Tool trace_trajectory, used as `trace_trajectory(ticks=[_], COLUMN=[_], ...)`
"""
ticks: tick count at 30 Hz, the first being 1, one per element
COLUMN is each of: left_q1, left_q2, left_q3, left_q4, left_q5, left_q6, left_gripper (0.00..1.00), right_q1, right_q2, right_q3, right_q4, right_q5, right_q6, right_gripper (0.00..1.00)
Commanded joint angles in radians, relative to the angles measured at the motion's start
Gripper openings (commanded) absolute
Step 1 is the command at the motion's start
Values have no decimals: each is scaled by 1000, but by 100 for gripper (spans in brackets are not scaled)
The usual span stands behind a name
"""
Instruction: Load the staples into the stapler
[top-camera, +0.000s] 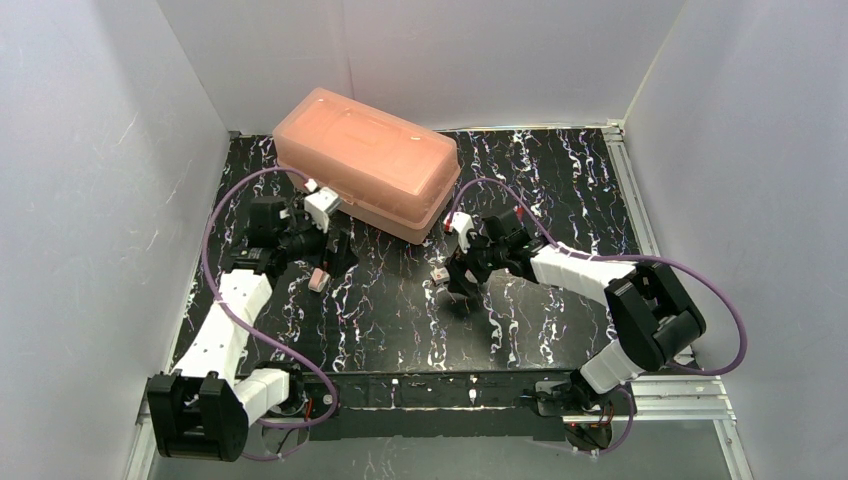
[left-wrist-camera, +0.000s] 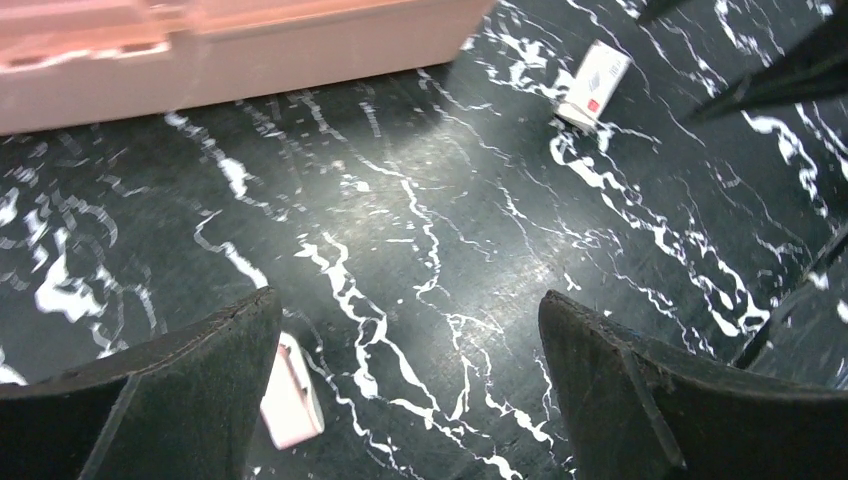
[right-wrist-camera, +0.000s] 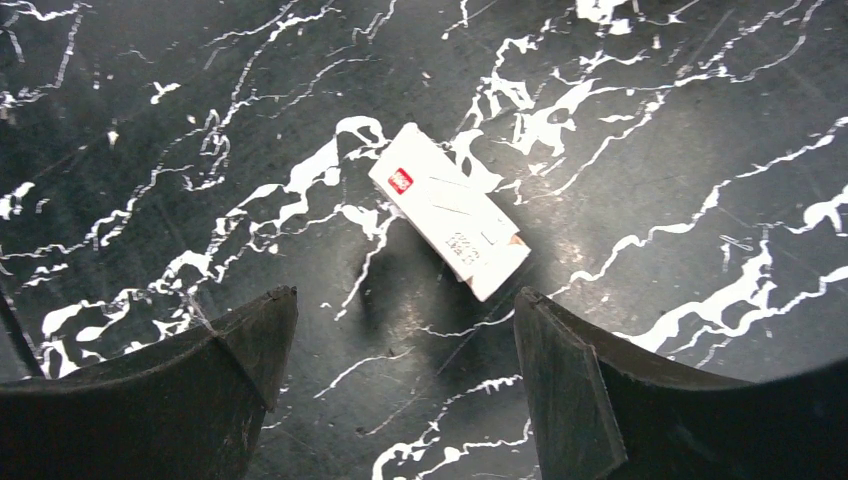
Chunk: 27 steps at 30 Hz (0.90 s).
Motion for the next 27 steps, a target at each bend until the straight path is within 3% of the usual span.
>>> trace_trajectory(ticks=[1,9,17,27], left_q1=[-109,-353,-537,-659], left_q2=[39,219,391,630], left_q3=[-14,18,46,177], left_q4=[-25,41,277,395], left_q5=[28,-14,-146,-336], left_q6=[143,208,119,56], left_gripper=[94,80,80,81], right_q1=[-15,-91,-164,-230], right_q2=[-26,11,70,109], right_q3=[44,62,46,29], right_q4=[-8,-38,36,98], right_q5=[40,-59,-95,-117], right_q6=[-73,-61,107,265], right_gripper=[86,74,60,53])
